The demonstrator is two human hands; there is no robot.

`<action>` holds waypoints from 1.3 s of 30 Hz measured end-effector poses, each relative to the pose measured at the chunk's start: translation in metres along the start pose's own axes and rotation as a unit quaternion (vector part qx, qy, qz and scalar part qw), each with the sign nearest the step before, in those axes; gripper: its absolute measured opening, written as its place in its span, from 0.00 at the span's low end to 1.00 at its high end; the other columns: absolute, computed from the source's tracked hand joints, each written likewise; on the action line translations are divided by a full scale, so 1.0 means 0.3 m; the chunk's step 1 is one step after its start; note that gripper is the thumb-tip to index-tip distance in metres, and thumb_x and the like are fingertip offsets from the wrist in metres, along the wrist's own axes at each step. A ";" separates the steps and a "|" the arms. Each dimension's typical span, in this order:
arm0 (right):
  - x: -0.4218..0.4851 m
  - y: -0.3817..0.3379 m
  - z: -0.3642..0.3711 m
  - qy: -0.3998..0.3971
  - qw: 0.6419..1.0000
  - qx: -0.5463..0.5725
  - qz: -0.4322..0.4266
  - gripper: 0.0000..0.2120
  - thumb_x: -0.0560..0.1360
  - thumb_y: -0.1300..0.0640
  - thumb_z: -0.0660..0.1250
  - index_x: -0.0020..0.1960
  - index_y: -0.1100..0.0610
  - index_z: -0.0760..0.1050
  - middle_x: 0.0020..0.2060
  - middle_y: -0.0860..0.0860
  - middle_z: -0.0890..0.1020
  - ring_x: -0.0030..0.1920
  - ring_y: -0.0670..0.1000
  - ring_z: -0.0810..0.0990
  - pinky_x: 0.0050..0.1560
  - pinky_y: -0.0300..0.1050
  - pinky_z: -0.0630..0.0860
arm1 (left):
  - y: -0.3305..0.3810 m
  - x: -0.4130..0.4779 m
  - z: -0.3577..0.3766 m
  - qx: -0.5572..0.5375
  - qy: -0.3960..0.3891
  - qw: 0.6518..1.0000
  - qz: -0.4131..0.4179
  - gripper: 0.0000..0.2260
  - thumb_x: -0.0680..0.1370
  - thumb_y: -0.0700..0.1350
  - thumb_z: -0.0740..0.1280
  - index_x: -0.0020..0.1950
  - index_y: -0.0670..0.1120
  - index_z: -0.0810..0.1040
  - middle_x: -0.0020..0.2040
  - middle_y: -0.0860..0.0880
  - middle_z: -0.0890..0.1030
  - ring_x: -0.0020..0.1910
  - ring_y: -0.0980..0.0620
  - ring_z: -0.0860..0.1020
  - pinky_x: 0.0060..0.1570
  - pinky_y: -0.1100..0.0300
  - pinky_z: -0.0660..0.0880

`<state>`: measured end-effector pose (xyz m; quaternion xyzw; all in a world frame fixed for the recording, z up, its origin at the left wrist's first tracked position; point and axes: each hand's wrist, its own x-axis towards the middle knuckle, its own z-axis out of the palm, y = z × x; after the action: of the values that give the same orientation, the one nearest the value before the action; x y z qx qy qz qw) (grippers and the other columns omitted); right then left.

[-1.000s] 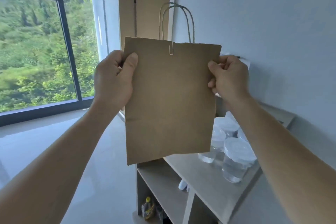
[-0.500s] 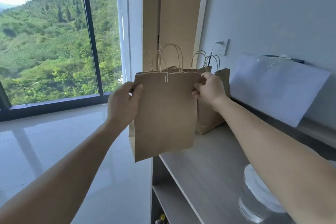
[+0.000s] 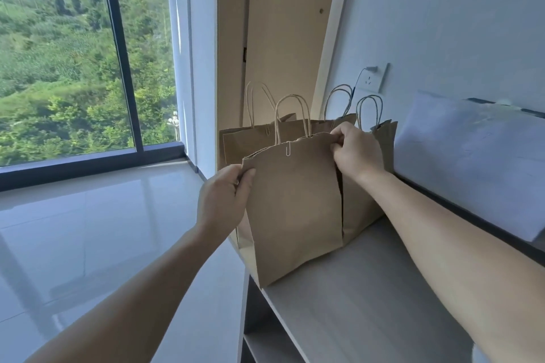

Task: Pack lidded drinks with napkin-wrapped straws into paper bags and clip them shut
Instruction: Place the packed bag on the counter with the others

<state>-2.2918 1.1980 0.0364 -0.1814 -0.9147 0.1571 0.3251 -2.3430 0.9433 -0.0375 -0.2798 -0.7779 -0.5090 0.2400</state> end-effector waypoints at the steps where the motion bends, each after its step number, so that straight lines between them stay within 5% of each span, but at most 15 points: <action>1: 0.006 0.011 0.000 0.005 1.000 -0.010 0.003 0.06 0.76 0.57 0.64 0.48 0.46 0.74 0.38 0.46 0.81 0.40 0.52 0.78 0.39 0.44 0.68 | 0.002 0.003 0.014 -0.010 -0.006 1.000 0.002 0.13 0.80 0.45 0.66 0.38 0.42 0.75 0.30 0.51 0.73 0.34 0.51 0.71 0.34 0.59 0.68; 4: 0.016 0.036 0.000 0.012 1.000 -0.011 0.001 0.05 0.75 0.56 0.64 0.47 0.46 0.74 0.39 0.45 0.81 0.41 0.52 0.78 0.40 0.44 0.69 | 0.008 0.012 0.039 -0.029 -0.004 0.999 0.012 0.16 0.80 0.45 0.67 0.33 0.51 0.69 0.28 0.55 0.69 0.32 0.56 0.70 0.32 0.65 0.65; 11: 0.010 0.054 -0.008 0.017 1.000 0.009 0.015 0.07 0.74 0.57 0.67 0.47 0.45 0.76 0.42 0.44 0.83 0.44 0.50 0.79 0.44 0.45 0.74 | -0.007 0.047 0.043 -0.028 0.005 0.999 0.029 0.09 0.80 0.43 0.68 0.40 0.46 0.78 0.32 0.62 0.71 0.34 0.64 0.72 0.33 0.71 0.64; 17: -0.015 0.045 0.002 0.030 0.999 -0.008 0.025 0.08 0.74 0.57 0.65 0.45 0.43 0.73 0.41 0.43 0.80 0.44 0.49 0.76 0.43 0.45 0.69 | -0.012 0.014 0.048 -0.020 0.007 0.997 0.071 0.07 0.79 0.42 0.69 0.42 0.43 0.81 0.36 0.58 0.74 0.34 0.60 0.71 0.34 0.72 0.65; 20: -0.029 0.043 0.007 0.025 0.999 -0.012 0.029 0.09 0.73 0.58 0.66 0.46 0.44 0.73 0.40 0.41 0.77 0.44 0.49 0.76 0.43 0.44 0.68 | -0.019 0.010 0.043 -0.025 -0.012 0.997 0.067 0.13 0.79 0.43 0.68 0.36 0.42 0.74 0.31 0.54 0.71 0.30 0.51 0.68 0.30 0.55 0.70; 23: -0.041 0.029 -0.001 0.034 0.999 -0.005 0.023 0.13 0.73 0.58 0.67 0.56 0.47 0.77 0.46 0.41 0.80 0.46 0.48 0.77 0.47 0.42 0.70 | -0.010 0.034 0.028 -0.007 -0.024 0.999 0.046 0.12 0.79 0.47 0.68 0.38 0.45 0.72 0.32 0.53 0.72 0.32 0.50 0.69 0.32 0.54 0.69; 25: -0.056 0.011 -0.008 0.046 0.999 0.004 0.016 0.19 0.73 0.58 0.68 0.63 0.49 0.75 0.55 0.43 0.80 0.49 0.46 0.77 0.50 0.41 0.69 | 0.014 0.040 0.015 0.027 -0.006 0.999 0.026 0.09 0.75 0.51 0.70 0.53 0.51 0.77 0.44 0.56 0.78 0.40 0.53 0.74 0.41 0.56 0.72; 28: -0.091 -0.010 -0.021 0.042 0.999 -0.001 0.011 0.24 0.74 0.54 0.69 0.68 0.50 0.70 0.64 0.46 0.76 0.59 0.47 0.76 0.54 0.43 0.69 | 0.038 0.058 0.015 0.124 0.055 0.982 0.133 0.30 0.70 0.48 0.73 0.71 0.50 0.69 0.64 0.48 0.71 0.61 0.46 0.69 0.62 0.50 0.64; 33: -0.192 -0.030 -0.088 -0.020 0.999 -0.040 0.023 0.26 0.76 0.49 0.68 0.72 0.51 0.67 0.69 0.49 0.70 0.64 0.51 0.73 0.59 0.47 0.71 | 0.124 0.041 0.046 0.303 -0.035 0.911 0.277 0.34 0.69 0.46 0.72 0.74 0.45 0.67 0.78 0.44 0.60 0.78 0.41 0.51 0.73 0.40 0.39; 39: -0.418 0.007 -0.324 -0.120 0.986 -0.099 0.063 0.32 0.75 0.43 0.68 0.75 0.52 0.63 0.73 0.51 0.66 0.72 0.54 0.65 0.70 0.52 0.65 | 0.354 -0.096 0.130 0.278 -0.180 0.907 0.259 0.33 0.75 0.56 0.65 0.77 0.47 0.61 0.80 0.45 0.53 0.79 0.43 0.42 0.74 0.39 0.42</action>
<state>-2.1375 1.1619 0.0401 -0.2497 -0.9450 0.1064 0.1826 -2.2534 1.0085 -0.0009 -0.4802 -0.8181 -0.1333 0.2870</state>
